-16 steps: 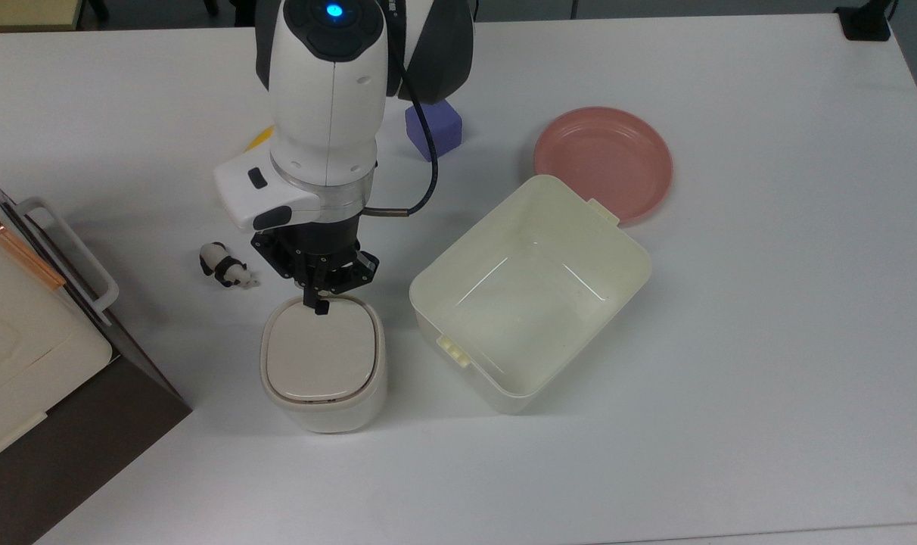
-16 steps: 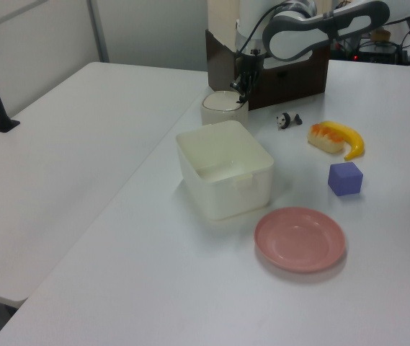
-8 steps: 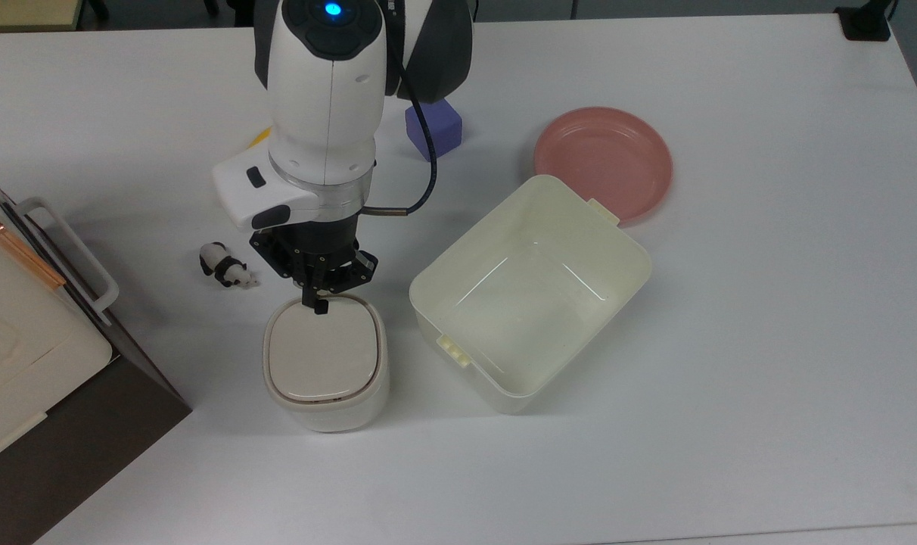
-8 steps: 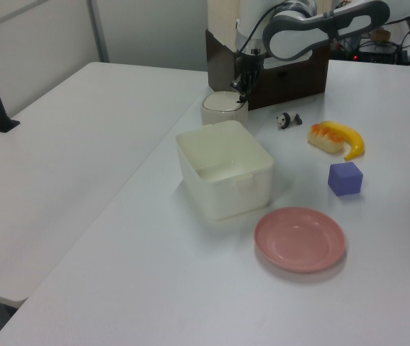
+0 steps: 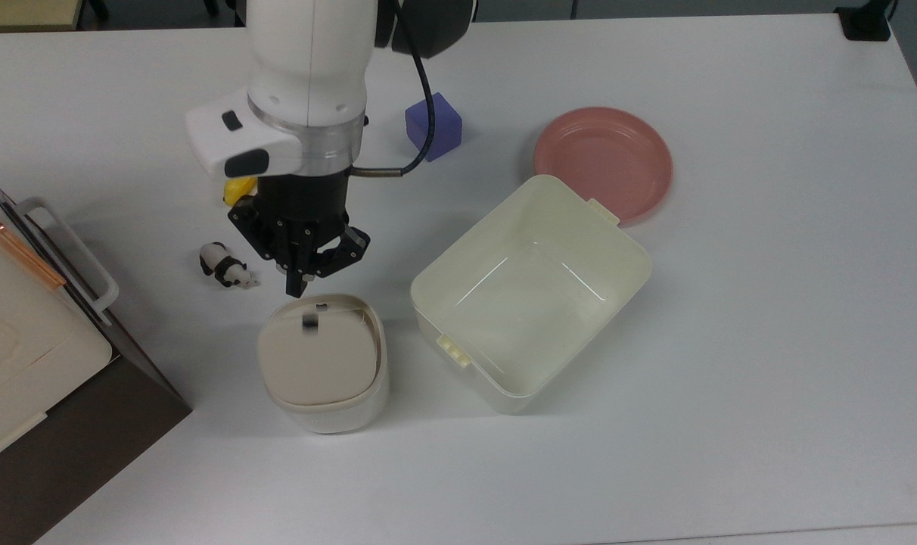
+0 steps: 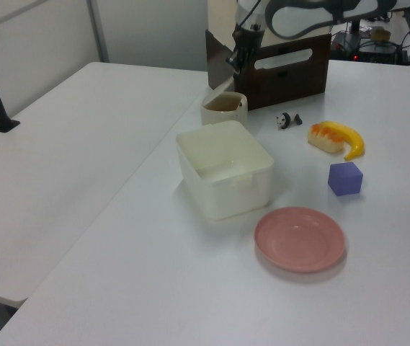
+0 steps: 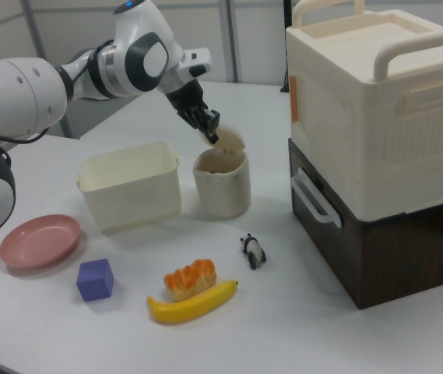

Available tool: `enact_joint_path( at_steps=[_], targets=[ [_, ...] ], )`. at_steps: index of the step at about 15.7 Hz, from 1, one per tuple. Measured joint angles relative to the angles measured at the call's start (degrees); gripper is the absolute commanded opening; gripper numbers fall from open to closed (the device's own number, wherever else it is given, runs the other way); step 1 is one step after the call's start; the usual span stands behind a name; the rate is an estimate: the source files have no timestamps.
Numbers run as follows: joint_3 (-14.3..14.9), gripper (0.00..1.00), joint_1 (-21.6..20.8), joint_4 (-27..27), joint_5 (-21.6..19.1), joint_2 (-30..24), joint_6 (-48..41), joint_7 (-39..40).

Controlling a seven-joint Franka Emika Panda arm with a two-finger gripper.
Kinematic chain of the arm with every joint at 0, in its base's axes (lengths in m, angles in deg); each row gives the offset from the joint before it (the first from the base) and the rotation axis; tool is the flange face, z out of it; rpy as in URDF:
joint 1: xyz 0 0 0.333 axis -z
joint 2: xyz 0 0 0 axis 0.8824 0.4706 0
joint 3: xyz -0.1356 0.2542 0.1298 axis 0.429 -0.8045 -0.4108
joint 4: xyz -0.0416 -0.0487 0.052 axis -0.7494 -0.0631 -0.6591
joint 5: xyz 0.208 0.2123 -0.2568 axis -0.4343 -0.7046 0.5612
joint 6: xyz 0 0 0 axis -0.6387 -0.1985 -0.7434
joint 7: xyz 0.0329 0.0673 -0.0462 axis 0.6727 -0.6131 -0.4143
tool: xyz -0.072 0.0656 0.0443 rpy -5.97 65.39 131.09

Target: Close the trash can

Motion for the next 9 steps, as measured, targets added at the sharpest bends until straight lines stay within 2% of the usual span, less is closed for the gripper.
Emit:
enact_joint_path(
  at_steps=[6,9],
  targets=[
    [0.0,0.00,0.2,-1.2,0.0,0.3,0.0,0.0],
    [0.0,0.00,0.2,-1.0,0.0,0.2,6.1,0.0]
  ],
)
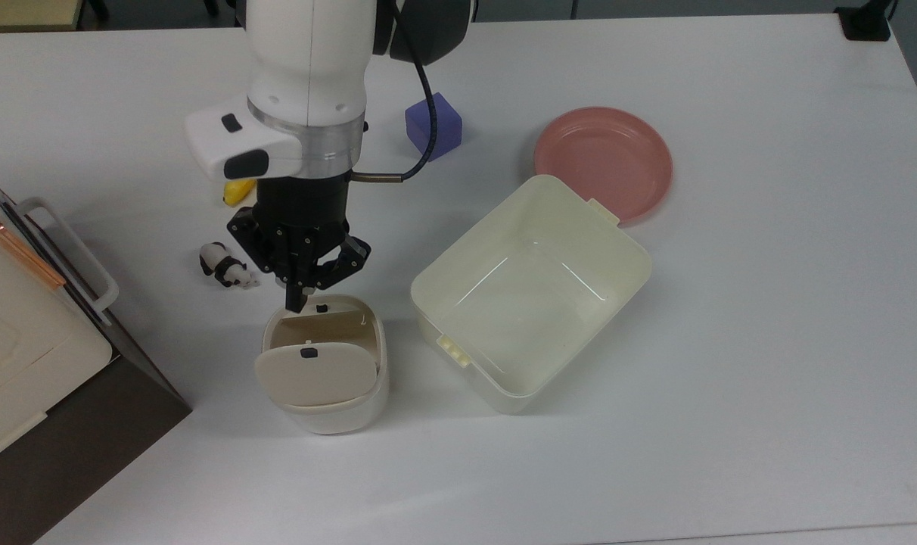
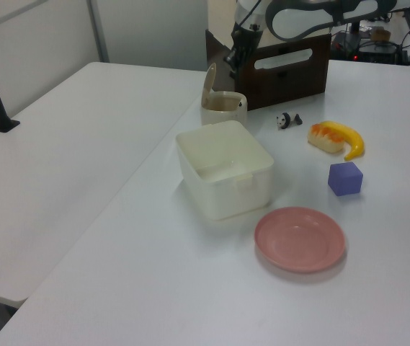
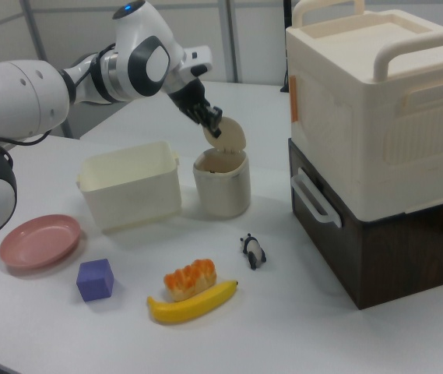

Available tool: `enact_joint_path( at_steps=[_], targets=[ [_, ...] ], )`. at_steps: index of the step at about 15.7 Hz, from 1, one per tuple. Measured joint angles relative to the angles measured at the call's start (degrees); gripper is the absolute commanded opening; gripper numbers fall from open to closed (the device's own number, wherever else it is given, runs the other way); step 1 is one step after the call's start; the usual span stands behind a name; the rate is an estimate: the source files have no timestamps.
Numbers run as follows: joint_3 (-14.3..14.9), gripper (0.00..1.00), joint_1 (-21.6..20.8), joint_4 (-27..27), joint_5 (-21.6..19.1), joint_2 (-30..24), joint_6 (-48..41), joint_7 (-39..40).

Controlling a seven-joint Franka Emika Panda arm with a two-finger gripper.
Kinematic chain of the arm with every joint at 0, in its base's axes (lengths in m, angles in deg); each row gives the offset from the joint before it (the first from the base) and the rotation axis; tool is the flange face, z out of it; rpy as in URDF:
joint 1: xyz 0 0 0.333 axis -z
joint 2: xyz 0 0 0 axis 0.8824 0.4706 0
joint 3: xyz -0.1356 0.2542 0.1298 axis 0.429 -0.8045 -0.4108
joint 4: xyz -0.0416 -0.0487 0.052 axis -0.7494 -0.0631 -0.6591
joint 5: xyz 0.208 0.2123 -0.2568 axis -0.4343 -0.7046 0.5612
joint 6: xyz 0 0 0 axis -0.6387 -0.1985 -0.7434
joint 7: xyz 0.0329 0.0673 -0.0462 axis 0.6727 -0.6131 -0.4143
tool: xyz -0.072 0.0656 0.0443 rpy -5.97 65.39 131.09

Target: Close the trash can

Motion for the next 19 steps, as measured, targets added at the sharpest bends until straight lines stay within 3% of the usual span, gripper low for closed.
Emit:
enact_joint_path(
  at_steps=[3,8,19],
  targets=[
    [0.0,0.00,0.0,0.3,0.0,-0.2,8.6,0.0],
    [0.0,0.00,0.0,1.7,0.0,-0.2,15.1,0.0],
    [0.4,0.00,0.0,2.1,3.1,6.4,17.8,0.0]
  ],
)
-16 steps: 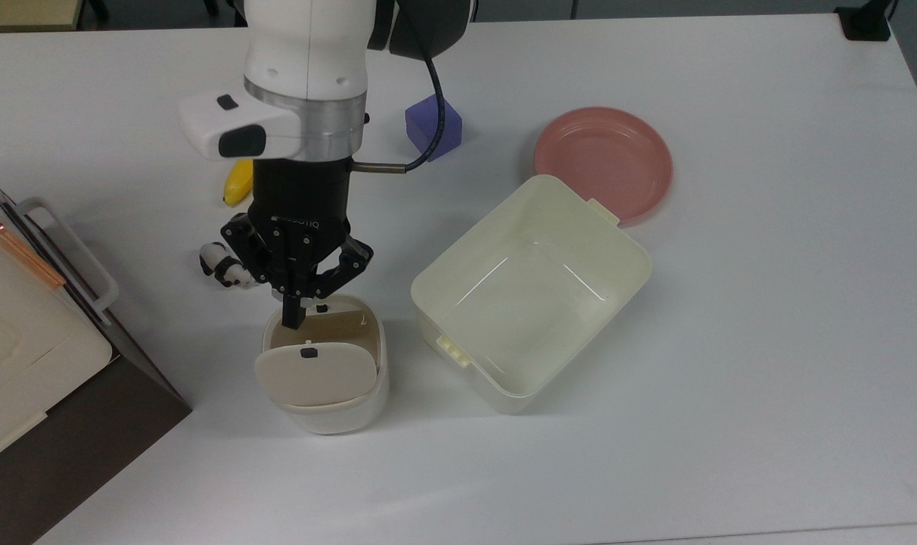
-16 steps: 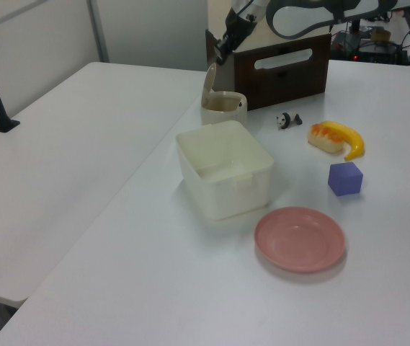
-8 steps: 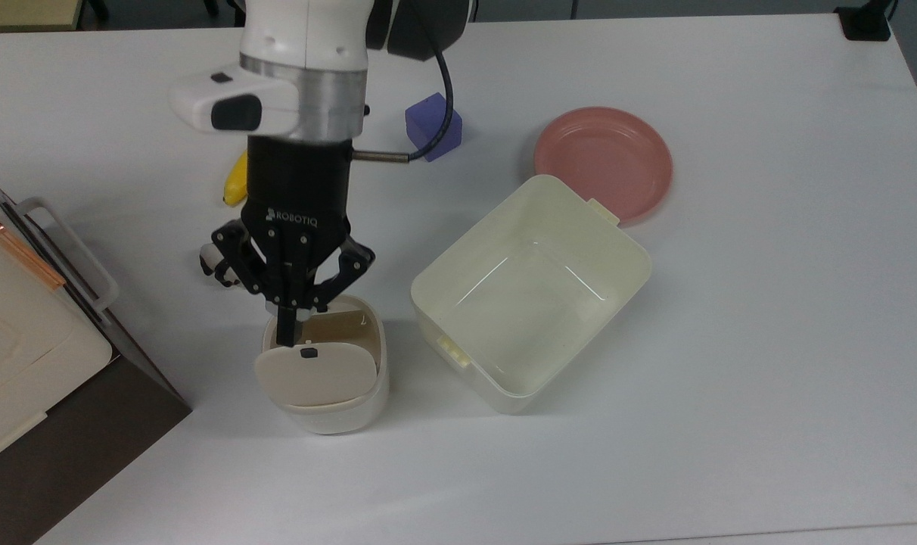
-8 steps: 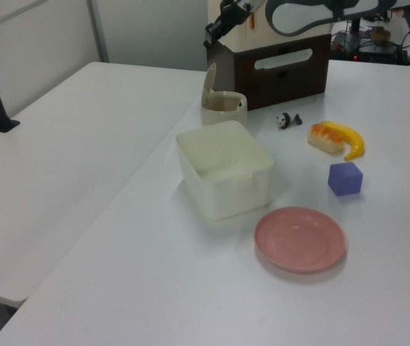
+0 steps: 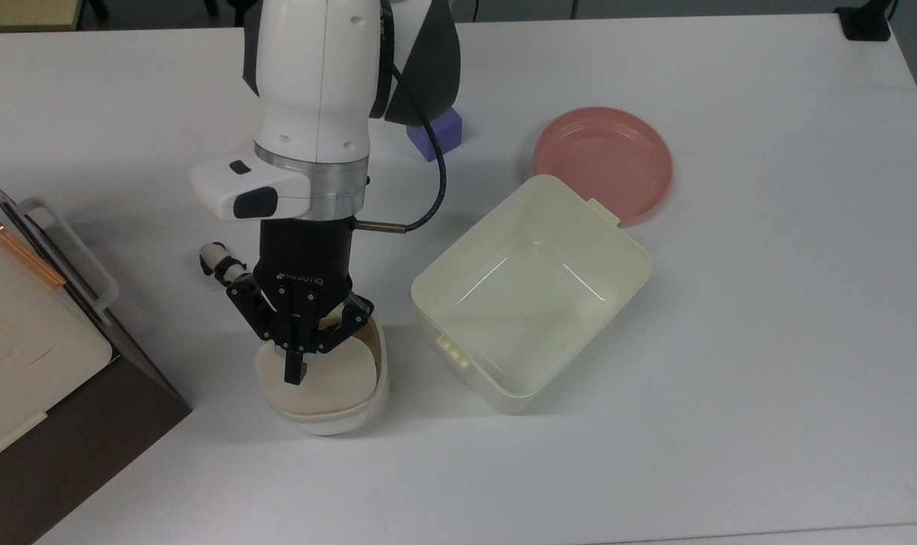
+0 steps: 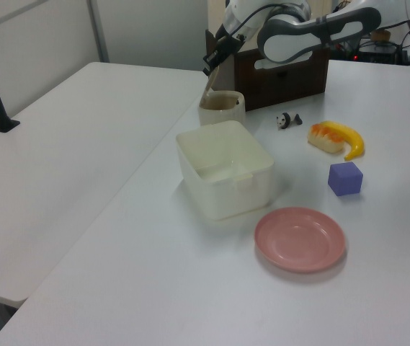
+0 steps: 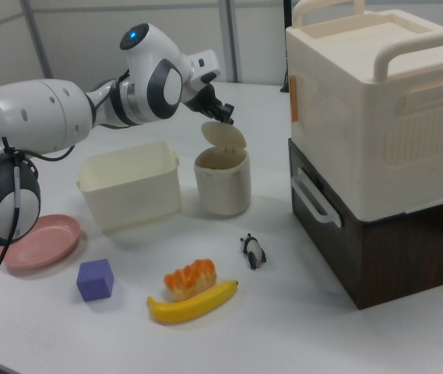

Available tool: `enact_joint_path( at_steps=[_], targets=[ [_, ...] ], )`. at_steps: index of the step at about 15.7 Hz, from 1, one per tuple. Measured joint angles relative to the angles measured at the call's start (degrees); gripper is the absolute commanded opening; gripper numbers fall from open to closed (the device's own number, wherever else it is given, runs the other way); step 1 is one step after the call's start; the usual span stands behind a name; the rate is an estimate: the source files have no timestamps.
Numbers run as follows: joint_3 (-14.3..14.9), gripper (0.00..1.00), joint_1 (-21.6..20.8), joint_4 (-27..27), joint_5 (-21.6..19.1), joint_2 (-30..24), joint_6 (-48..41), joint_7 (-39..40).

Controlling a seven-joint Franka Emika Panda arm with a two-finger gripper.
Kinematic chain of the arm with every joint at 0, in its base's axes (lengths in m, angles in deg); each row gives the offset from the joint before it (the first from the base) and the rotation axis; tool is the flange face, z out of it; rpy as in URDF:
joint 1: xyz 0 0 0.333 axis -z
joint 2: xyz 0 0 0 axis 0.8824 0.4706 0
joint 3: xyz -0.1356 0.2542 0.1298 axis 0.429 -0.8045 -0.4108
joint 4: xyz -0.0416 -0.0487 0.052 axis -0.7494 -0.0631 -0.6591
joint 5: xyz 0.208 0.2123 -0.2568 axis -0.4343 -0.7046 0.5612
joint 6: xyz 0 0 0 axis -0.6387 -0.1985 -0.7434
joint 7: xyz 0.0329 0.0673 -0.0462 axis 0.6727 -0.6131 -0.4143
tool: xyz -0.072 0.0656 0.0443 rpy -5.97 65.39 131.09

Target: Close the trash can

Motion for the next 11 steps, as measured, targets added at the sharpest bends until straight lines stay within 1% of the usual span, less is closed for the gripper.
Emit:
enact_joint_path(
  at_steps=[2,5,11],
  targets=[
    [0.1,0.00,0.0,-0.2,0.7,0.4,-0.8,0.0],
    [0.2,0.00,0.2,-0.3,0.9,0.7,-6.7,0.3],
    [0.2,0.00,0.3,-0.1,0.9,0.7,-14.3,0.3]
  ],
)
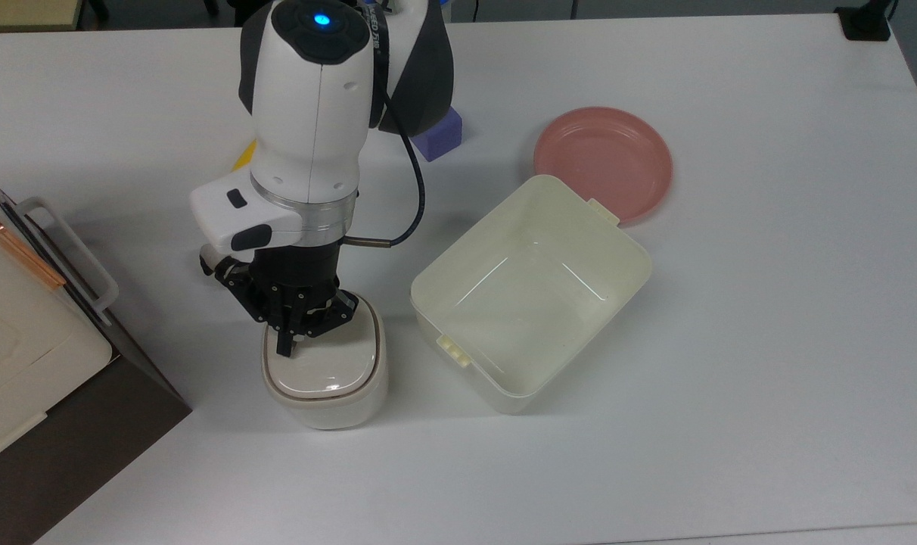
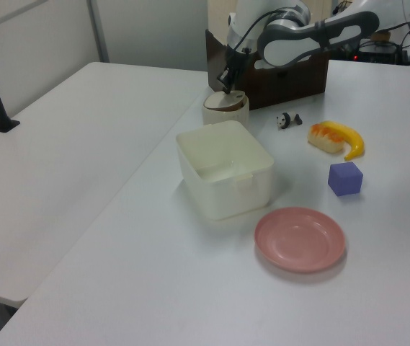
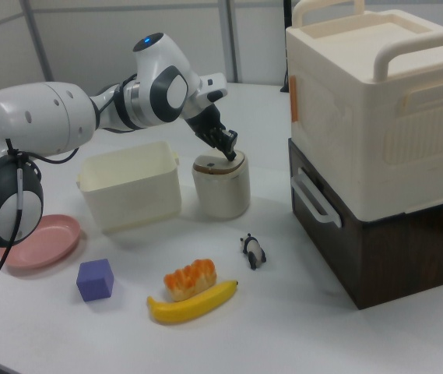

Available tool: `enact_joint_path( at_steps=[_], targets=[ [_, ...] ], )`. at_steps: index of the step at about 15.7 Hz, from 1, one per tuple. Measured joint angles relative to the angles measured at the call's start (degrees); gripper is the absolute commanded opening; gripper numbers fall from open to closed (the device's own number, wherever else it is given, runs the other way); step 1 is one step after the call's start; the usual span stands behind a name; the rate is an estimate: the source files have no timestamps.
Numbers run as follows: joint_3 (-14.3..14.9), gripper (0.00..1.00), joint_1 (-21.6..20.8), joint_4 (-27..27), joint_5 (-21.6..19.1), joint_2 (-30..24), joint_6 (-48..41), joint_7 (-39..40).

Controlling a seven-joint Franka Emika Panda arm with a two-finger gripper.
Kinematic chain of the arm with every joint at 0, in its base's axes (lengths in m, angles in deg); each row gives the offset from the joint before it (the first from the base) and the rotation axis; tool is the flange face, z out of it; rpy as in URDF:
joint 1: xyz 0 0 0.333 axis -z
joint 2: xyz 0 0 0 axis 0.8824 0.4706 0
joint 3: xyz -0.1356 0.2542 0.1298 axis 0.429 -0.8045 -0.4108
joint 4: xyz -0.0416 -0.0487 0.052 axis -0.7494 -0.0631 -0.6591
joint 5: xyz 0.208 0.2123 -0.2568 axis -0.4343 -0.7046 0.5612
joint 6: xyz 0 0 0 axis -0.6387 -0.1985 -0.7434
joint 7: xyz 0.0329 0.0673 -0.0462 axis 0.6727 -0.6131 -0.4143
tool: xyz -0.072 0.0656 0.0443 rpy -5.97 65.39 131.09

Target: Close the trash can

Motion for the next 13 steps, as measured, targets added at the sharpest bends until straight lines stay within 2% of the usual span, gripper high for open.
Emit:
enact_joint_path(
  at_steps=[13],
  targets=[
    [0.0,0.00,0.2,-0.3,0.0,-0.1,-3.8,0.1]
  ],
)
